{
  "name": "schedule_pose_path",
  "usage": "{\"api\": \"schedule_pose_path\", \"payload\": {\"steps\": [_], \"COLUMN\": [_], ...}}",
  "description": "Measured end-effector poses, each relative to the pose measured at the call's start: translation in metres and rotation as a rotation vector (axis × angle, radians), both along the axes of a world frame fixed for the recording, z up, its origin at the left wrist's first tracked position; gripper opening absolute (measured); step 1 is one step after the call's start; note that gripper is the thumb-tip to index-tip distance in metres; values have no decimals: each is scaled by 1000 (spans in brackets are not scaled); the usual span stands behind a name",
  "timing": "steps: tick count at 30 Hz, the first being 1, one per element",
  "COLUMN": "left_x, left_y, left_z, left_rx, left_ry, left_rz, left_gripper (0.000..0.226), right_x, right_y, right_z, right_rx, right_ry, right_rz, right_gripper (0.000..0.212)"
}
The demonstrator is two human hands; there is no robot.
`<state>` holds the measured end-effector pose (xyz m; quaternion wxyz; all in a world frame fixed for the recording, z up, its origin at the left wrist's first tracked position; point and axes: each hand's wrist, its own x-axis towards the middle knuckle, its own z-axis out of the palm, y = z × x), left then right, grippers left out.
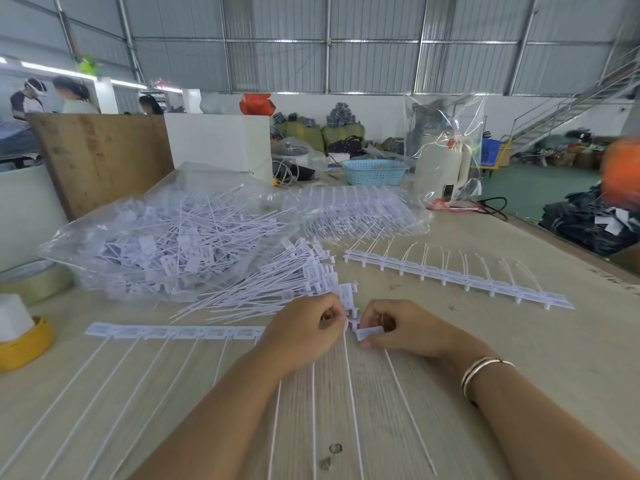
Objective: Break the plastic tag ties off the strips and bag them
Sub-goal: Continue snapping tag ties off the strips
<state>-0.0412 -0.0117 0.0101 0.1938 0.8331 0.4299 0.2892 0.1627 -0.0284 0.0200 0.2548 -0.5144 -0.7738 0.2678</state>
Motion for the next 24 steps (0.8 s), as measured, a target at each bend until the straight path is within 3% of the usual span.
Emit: {"api": "schedule_pose_path", "payload": {"steps": [6, 9, 13, 16, 20, 24], "left_x": [-3, -3, -3, -2, -10, -7], "left_y": [2, 6, 9, 8, 6, 2], "left_z": [-1, 1, -1, 0, 5, 6], "left_rx": [-30, 12, 64, 87, 75, -36], "left_ry": [141, 194, 214, 250, 302, 225], "left_rz": [106, 176, 166, 153, 178, 84], "left_gripper": [17, 22, 26, 27, 12, 17], "right_x": [4, -2, -11, -8, -6, -13], "right_y": [-2, -1, 6, 11, 7, -4], "right_z": [0, -3, -13, -13, -9, 1], "right_rx": [87, 232, 315, 325, 401, 450], "right_ry": [62, 95, -115, -160, -95, -5], "right_rz": [-31, -24, 2, -19, -56, 5], "right_gripper": [5, 14, 29, 29, 25, 12]}}
